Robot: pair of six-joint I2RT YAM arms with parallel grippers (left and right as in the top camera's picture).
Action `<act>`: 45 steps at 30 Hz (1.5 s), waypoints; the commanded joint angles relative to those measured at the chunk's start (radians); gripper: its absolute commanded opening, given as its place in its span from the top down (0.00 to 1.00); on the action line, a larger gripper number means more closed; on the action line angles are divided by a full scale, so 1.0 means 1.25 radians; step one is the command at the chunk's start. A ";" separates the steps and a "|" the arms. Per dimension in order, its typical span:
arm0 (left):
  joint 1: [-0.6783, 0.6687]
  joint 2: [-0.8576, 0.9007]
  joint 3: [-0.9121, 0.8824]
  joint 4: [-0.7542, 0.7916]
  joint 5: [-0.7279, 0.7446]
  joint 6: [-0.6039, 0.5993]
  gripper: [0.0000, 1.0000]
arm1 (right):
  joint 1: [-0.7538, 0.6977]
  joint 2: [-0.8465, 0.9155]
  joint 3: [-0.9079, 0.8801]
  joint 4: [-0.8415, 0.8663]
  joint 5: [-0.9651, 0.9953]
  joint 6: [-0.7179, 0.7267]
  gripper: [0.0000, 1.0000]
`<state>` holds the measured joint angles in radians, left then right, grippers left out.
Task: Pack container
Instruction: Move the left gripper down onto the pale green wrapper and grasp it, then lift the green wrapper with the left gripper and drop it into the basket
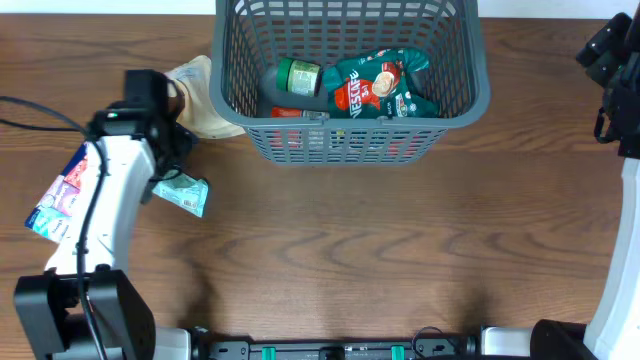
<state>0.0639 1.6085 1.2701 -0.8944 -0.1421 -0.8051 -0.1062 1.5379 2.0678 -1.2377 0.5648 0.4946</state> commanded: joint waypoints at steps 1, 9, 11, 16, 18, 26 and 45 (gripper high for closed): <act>0.051 0.005 -0.011 0.017 0.100 0.114 0.02 | -0.003 0.002 0.000 -0.001 0.005 0.014 0.01; 0.100 0.005 -0.112 0.113 0.216 0.201 0.02 | -0.003 0.002 0.000 -0.001 0.005 0.014 0.01; 0.100 0.005 -0.145 0.131 0.216 0.200 0.02 | -0.003 0.002 0.000 -0.001 0.005 0.014 0.01; 0.100 0.005 -0.199 0.169 0.216 0.179 0.02 | -0.003 0.002 0.000 -0.001 0.005 0.014 0.01; 0.100 0.005 -0.210 0.191 0.215 0.169 0.02 | -0.003 0.002 0.000 -0.001 0.005 0.014 0.01; 0.100 0.005 -0.261 0.281 0.216 0.152 0.01 | -0.003 0.002 0.000 -0.001 0.005 0.014 0.01; 0.094 0.117 -0.266 0.347 0.216 0.125 0.01 | -0.003 0.002 0.000 -0.001 0.005 0.014 0.01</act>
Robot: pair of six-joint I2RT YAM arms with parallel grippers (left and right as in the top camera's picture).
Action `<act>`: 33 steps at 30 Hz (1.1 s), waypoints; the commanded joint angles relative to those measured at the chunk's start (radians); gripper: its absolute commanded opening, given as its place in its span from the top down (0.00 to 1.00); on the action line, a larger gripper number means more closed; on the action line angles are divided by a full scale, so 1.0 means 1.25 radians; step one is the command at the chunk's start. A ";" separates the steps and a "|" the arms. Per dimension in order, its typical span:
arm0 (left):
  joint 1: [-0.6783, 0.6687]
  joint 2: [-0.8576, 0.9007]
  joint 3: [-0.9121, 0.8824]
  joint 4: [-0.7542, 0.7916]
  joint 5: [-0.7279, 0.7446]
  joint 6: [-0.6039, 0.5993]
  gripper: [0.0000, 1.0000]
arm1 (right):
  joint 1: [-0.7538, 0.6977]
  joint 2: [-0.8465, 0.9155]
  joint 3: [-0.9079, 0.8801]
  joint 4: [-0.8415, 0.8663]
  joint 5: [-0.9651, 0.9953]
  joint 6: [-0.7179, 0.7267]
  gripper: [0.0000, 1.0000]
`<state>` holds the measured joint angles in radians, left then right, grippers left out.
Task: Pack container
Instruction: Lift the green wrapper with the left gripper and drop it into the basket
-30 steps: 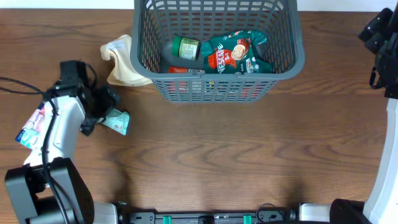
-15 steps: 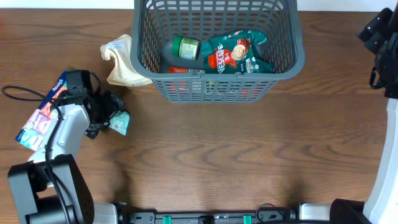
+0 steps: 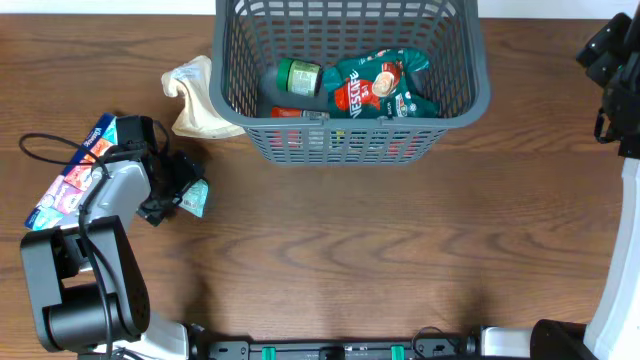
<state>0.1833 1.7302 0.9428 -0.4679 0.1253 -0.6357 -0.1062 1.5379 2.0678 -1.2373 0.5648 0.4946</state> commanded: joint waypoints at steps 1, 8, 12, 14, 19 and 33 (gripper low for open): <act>-0.001 0.020 -0.005 0.006 0.002 -0.009 0.03 | -0.003 0.002 0.000 -0.001 0.005 0.014 0.01; -0.001 0.022 -0.005 0.005 0.002 0.011 0.94 | -0.003 0.002 0.000 -0.001 0.005 0.014 0.01; -0.001 0.022 -0.005 0.001 0.002 0.011 0.94 | -0.003 0.002 0.000 -0.001 0.005 0.014 0.01; -0.001 0.020 -0.005 0.002 0.004 0.011 0.94 | -0.003 0.002 0.000 -0.001 0.005 0.014 0.01; -0.001 -0.015 0.021 0.011 0.038 0.011 0.94 | -0.003 0.002 0.000 -0.001 0.005 0.014 0.01; -0.010 -0.359 0.230 0.013 0.089 0.086 0.94 | -0.003 0.002 0.000 -0.001 0.005 0.014 0.01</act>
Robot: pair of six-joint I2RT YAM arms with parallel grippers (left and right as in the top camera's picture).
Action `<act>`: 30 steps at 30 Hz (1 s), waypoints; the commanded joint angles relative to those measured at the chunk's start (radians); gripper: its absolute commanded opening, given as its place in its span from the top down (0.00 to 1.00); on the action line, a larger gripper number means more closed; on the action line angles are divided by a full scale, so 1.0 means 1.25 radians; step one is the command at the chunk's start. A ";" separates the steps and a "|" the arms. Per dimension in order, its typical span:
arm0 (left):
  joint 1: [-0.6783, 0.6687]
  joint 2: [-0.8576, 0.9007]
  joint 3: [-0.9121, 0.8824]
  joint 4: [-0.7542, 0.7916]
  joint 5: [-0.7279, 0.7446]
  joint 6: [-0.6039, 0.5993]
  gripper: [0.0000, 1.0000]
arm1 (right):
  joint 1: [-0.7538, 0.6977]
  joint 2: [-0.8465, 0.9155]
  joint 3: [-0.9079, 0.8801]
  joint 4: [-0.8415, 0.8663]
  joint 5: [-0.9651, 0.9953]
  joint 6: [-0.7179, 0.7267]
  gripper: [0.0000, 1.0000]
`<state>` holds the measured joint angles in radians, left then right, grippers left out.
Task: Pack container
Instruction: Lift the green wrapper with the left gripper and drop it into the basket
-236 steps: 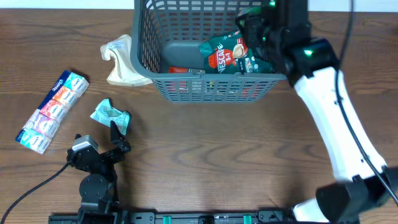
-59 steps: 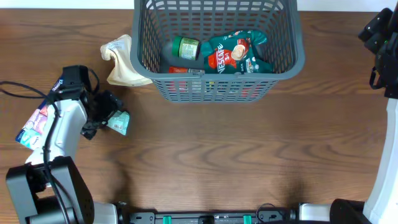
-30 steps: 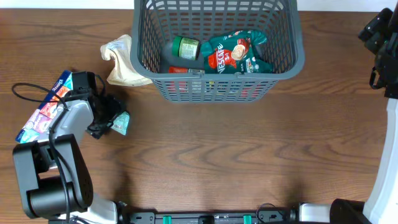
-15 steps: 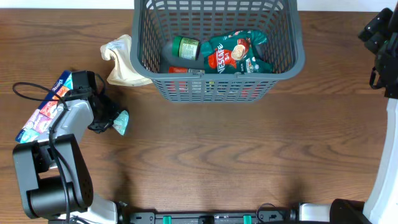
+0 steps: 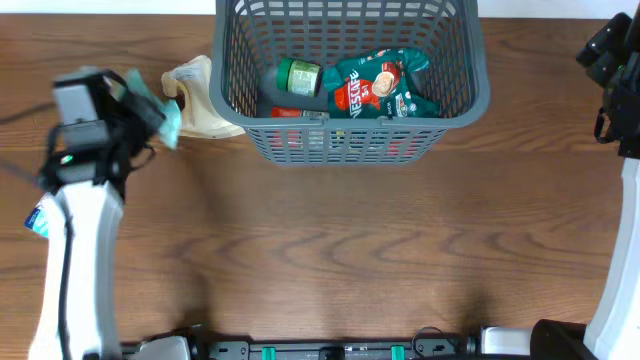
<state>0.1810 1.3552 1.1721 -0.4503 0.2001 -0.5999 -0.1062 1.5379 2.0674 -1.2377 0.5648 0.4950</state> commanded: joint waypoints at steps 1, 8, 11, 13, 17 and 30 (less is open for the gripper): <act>-0.012 -0.080 0.062 0.002 0.045 0.074 0.94 | -0.003 0.002 0.001 -0.001 0.005 0.014 0.01; -0.076 -0.149 0.104 0.107 0.248 0.163 0.94 | -0.003 0.002 0.001 -0.001 0.005 0.014 0.01; -0.126 -0.140 0.104 0.155 0.277 0.167 0.94 | -0.003 0.002 0.001 -0.001 0.005 0.014 0.01; -0.163 -0.122 0.104 0.182 0.277 0.182 0.94 | -0.003 0.002 0.001 -0.001 0.005 0.013 0.01; -0.229 -0.069 0.104 0.253 0.277 0.183 0.95 | -0.003 0.002 0.001 -0.001 0.005 0.014 0.01; -0.372 0.201 0.224 0.310 0.277 0.183 0.95 | -0.003 0.002 0.001 -0.001 0.005 0.014 0.01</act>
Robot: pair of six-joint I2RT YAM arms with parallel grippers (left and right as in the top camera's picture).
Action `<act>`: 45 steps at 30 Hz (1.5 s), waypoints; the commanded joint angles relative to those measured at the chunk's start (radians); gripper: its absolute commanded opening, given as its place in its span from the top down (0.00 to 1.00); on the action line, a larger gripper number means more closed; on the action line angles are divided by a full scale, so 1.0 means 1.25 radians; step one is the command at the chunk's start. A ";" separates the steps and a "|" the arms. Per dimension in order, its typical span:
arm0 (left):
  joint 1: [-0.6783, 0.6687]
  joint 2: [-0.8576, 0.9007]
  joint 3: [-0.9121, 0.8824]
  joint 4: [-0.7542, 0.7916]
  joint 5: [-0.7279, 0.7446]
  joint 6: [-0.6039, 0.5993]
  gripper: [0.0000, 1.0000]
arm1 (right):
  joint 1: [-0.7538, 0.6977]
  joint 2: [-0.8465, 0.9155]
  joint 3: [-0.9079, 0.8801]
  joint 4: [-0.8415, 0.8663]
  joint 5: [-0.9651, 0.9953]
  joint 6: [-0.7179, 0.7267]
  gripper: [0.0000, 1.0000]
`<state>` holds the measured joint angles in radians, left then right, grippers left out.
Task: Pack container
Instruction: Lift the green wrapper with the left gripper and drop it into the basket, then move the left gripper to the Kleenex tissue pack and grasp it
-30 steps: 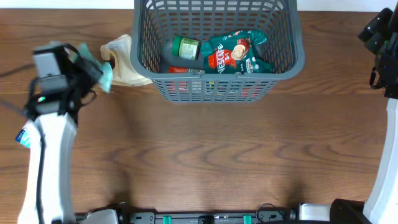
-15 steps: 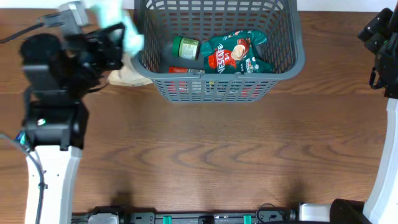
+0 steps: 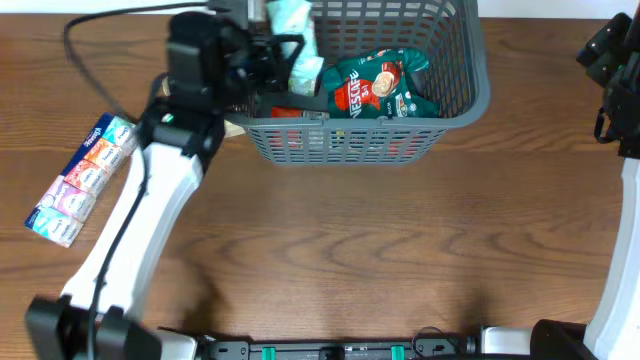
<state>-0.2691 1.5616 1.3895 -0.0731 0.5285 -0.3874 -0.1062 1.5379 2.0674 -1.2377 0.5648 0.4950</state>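
The grey mesh basket [image 3: 452,100] stands at the back middle of the table. My left gripper [image 3: 283,45] reaches over its left rim, shut on a pale teal packet [image 3: 293,20] held above the basket's left half. Inside lie a green Nescafe bag [image 3: 377,85] and something red [image 3: 290,112] at the front wall. A green item shows just below the packet, mostly hidden. My right arm [image 3: 612,60] hangs at the far right edge, away from the basket; how its fingers stand does not show.
A long strip of multi-coloured packets [image 3: 78,180] lies at the left of the table. A beige pouch [image 3: 234,126] peeks out under my left arm, beside the basket's left front corner. Brown wooden table [image 3: 380,250] stretches in front.
My left gripper has moved right with the teal packet, from left of the beige pouch to above the basket's left half. The right arm has not moved.
First my left gripper stood near the beige pouch, with the teal packet lying on the table below it. Then it was down at the packet. Then it held the packet lifted left of the pouch, and now holds it over the basket.
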 commanded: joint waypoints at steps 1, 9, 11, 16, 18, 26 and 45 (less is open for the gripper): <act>-0.017 0.051 0.056 0.009 0.014 0.013 0.95 | -0.003 0.002 0.001 -0.001 0.005 0.014 0.01; -0.030 0.106 0.061 -0.003 0.010 0.014 0.94 | -0.003 0.002 0.001 -0.001 0.005 0.014 0.01; -0.030 0.109 0.061 -0.009 0.010 0.013 0.89 | -0.003 0.002 0.001 -0.001 0.005 0.014 0.01; -0.030 0.109 0.061 -0.013 0.011 0.013 0.01 | -0.003 0.002 0.001 -0.001 0.005 0.014 0.01; -0.030 0.109 0.061 -0.012 0.011 0.013 0.01 | -0.003 0.002 0.001 -0.001 0.005 0.014 0.01; -0.014 0.074 0.077 -0.014 0.002 0.013 0.01 | -0.003 0.002 0.001 -0.001 0.005 0.014 0.01; 0.168 -0.118 0.195 -0.454 -0.419 -0.078 0.01 | -0.003 0.002 0.001 -0.001 0.005 0.014 0.01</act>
<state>-0.0906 1.3956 1.6314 -0.5980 0.1207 -0.4412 -0.1062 1.5379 2.0674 -1.2377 0.5648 0.4950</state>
